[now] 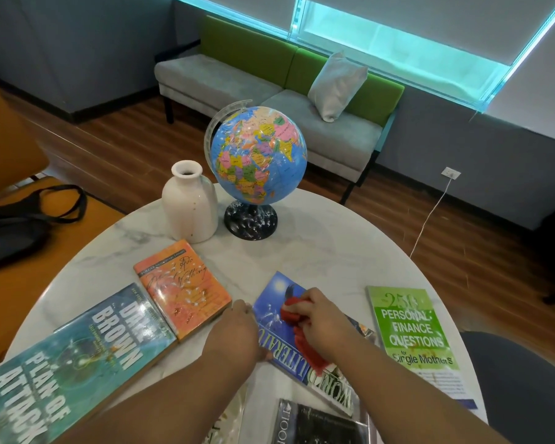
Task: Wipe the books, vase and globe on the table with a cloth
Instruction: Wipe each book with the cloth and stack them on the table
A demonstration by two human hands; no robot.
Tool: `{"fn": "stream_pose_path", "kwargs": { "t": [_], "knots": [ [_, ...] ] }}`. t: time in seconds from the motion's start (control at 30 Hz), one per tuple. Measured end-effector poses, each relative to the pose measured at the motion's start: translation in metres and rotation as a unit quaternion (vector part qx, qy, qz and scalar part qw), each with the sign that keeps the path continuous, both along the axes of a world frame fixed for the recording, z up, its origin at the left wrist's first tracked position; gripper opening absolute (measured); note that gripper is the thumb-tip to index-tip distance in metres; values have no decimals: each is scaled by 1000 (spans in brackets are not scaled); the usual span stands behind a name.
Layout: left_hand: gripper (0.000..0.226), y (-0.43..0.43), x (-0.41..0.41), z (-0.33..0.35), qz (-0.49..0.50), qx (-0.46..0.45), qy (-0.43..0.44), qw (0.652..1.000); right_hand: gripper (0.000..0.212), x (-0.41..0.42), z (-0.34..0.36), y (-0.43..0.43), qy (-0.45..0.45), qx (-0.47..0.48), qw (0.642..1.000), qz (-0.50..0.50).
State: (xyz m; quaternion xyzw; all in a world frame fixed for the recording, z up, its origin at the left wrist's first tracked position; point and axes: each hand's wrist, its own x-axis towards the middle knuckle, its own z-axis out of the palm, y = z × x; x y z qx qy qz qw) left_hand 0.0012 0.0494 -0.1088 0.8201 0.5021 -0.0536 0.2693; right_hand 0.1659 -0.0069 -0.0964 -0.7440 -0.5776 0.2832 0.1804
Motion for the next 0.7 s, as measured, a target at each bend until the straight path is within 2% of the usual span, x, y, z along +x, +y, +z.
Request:
{"fn": "stream_pose_path", "kwargs": {
  "t": [0.07,0.13,0.2,0.3,0.37,0.5,0.6,0.7],
  "knots": [
    [76,0,0,0,-5,3,3,1000,21,8,-2,0,-6,-2,998,-58],
    [77,0,0,1,-3,1,2,1000,16,7,-7,2,-31,13,996,-87],
    [79,0,1,1,0,1,5,1000,28,-1,-12,6,-51,9,997,-65],
    [81,-1,1,1,-3,5,11,1000,37,-13,-11,-5,-88,-2,996,25],
    [81,-1,0,1,2,2,5,1000,36,-7,-13,-11,-107,-10,994,32],
    [85,-1,0,2,16,-6,-4,1000,15,-2,-8,-7,-142,2,990,-22],
    [83,0,1,2,0,5,8,1000,26,-13,-13,-7,-106,8,994,-5],
    [81,0,0,2,-7,7,12,1000,27,-9,-9,-20,-124,28,990,61]
  ]
}}
